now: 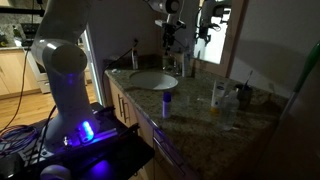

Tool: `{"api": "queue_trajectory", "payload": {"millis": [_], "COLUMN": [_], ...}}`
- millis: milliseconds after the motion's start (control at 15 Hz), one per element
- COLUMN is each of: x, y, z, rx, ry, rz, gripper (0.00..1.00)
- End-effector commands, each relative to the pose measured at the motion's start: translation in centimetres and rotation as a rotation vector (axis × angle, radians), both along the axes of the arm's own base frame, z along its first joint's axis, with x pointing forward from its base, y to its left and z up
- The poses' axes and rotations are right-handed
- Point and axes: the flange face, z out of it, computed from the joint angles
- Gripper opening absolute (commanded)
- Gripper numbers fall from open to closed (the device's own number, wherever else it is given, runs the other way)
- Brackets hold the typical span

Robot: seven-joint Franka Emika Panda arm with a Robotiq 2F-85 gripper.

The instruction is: Remove the tube out of the silver cup then put the toothbrush under running water and put the toothbrush in the cup, then close the tap

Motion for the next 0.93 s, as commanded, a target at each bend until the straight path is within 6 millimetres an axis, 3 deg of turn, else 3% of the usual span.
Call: {"api": "queue_trajectory", "payload": {"millis": [0,467,867], "x": [1.5,5.2,7.6], "y": [0.7,2.7,2.5], "z": [-2.2,-5.1,-6.5], "rx": [-0.046,-0.088,-0.096], "ry": [0.022,-0.032,-0.077], "rz": [0.083,0.138,0.089], "gripper": [1.00,1.00,1.00]}}
